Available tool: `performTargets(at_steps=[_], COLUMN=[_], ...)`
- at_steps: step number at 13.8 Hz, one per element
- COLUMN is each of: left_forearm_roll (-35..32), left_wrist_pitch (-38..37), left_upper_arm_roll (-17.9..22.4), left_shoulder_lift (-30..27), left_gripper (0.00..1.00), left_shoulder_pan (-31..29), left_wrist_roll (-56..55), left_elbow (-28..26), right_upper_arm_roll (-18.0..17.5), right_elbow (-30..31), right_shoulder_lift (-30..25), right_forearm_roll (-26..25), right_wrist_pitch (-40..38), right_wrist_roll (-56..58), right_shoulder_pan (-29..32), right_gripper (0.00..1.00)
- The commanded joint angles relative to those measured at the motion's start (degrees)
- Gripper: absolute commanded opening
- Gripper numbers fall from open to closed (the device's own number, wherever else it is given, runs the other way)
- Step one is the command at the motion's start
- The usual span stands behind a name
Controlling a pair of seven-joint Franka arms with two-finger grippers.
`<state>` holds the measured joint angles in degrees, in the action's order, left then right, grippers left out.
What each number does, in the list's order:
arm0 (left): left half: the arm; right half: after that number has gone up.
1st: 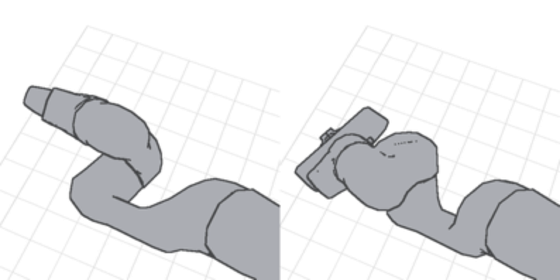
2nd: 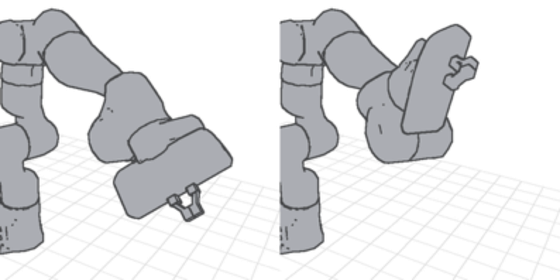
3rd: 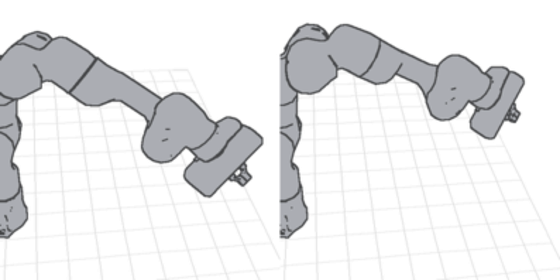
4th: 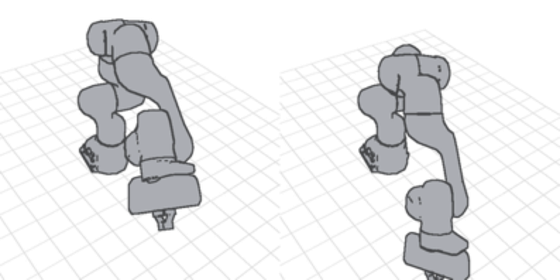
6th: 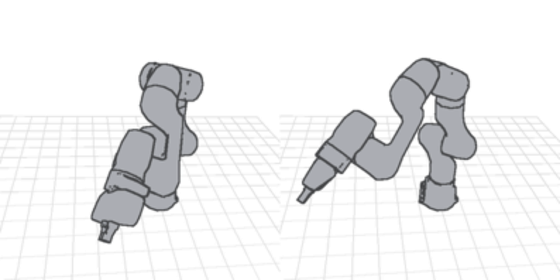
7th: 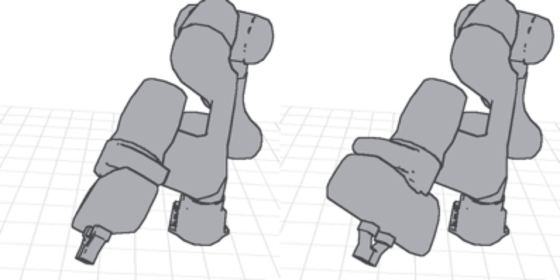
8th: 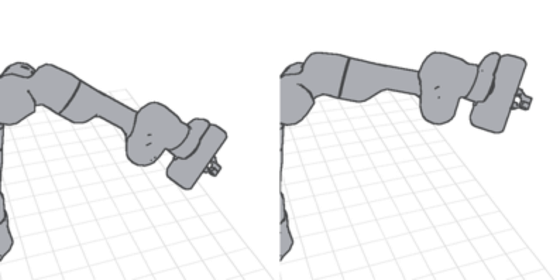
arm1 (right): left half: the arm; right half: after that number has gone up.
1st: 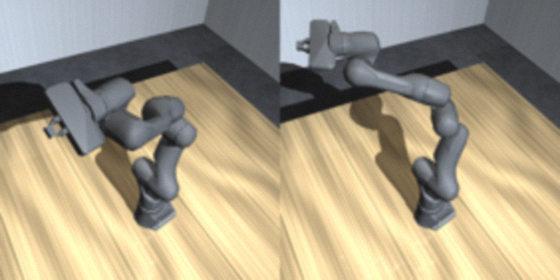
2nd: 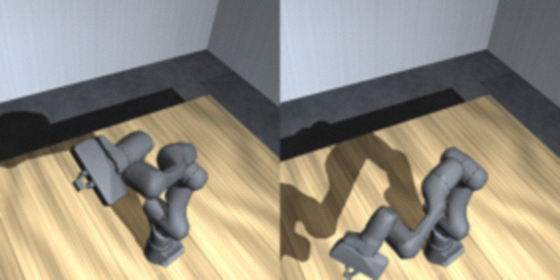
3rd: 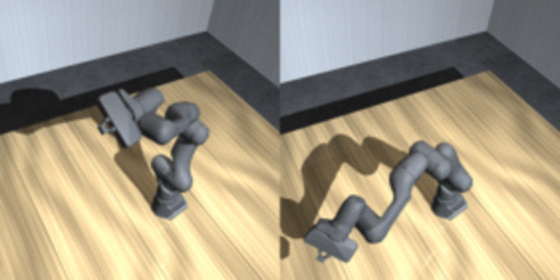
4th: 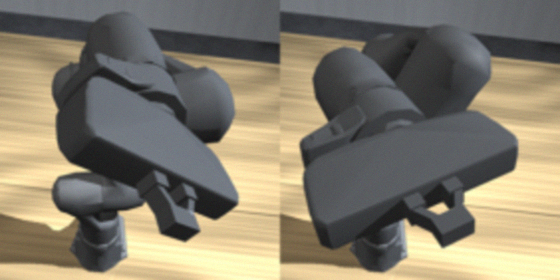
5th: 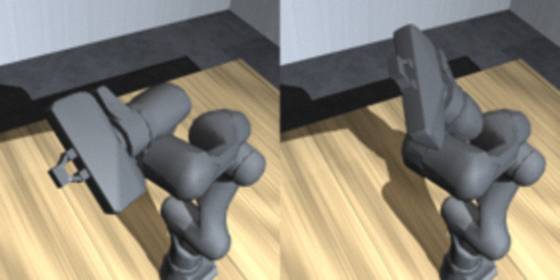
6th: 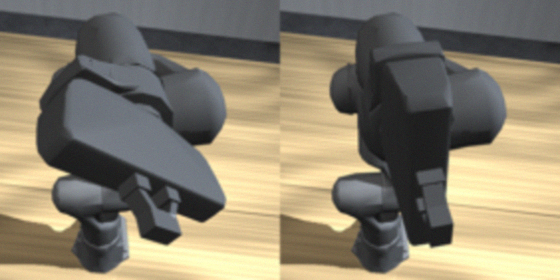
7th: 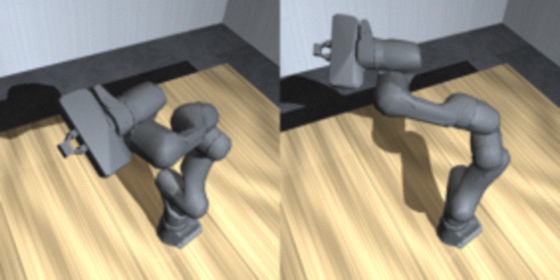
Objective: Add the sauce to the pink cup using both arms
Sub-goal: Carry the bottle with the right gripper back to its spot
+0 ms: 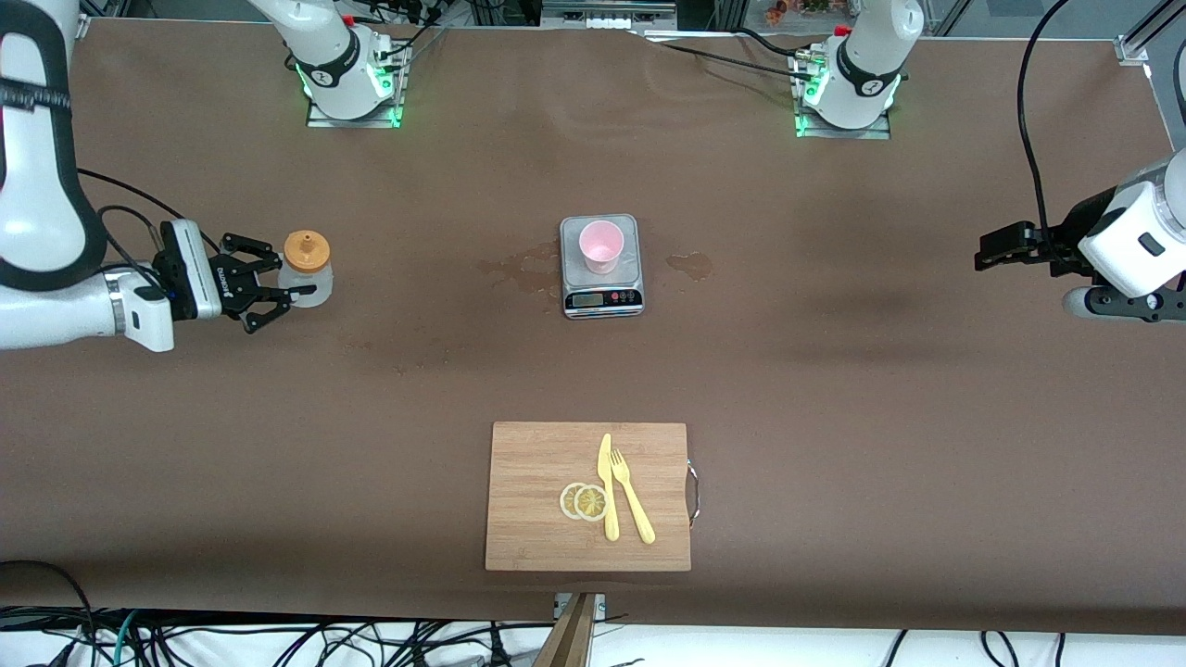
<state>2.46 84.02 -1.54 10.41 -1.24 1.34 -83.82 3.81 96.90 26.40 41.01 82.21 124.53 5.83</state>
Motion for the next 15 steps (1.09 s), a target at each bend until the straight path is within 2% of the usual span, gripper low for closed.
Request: performTargets(at_steps=[1, 5, 7, 11, 15], left_forearm_roll=[-0.09, -0.09, -0.09, -0.09, -0.09], left_wrist_pitch=[-0.70, -0.70, -0.70, -0.70, -0.70], left_upper_arm_roll=[0.13, 0.13, 0.13, 0.13, 0.13], left_shoulder_lift=[0.23, 0.41, 0.49, 0.49, 0.49], left_gripper=[1.00, 1.00, 1.00, 1.00, 1.00], left_shoulder_pan=[0.09, 0.18, 0.18, 0.09, 0.09], left_wrist_roll=[0.68, 0.68, 0.68, 0.68, 0.68], left_elbow=[0.67, 0.76, 0.76, 0.76, 0.76], right_upper_arm_roll=[1.99, 3.75, 4.89, 5.33, 5.51], right_elbow=[-0.66, -0.57, -0.57, -0.48, -0.57], right_shoulder_lift=[6.71, 12.26, 16.82, 22.02, 23.35], right_forearm_roll=[4.51, 5.75, 8.28, 9.00, 10.05], right_wrist_pitch=[-2.49, -3.11, -3.19, -3.28, -3.28], right_wrist_roll=[10.69, 17.22, 22.49, 25.06, 24.54], right_shoulder_pan=[1.64, 2.26, 2.26, 2.43, 2.61], right_gripper=[0.14, 0.14, 0.14, 0.15, 0.18])
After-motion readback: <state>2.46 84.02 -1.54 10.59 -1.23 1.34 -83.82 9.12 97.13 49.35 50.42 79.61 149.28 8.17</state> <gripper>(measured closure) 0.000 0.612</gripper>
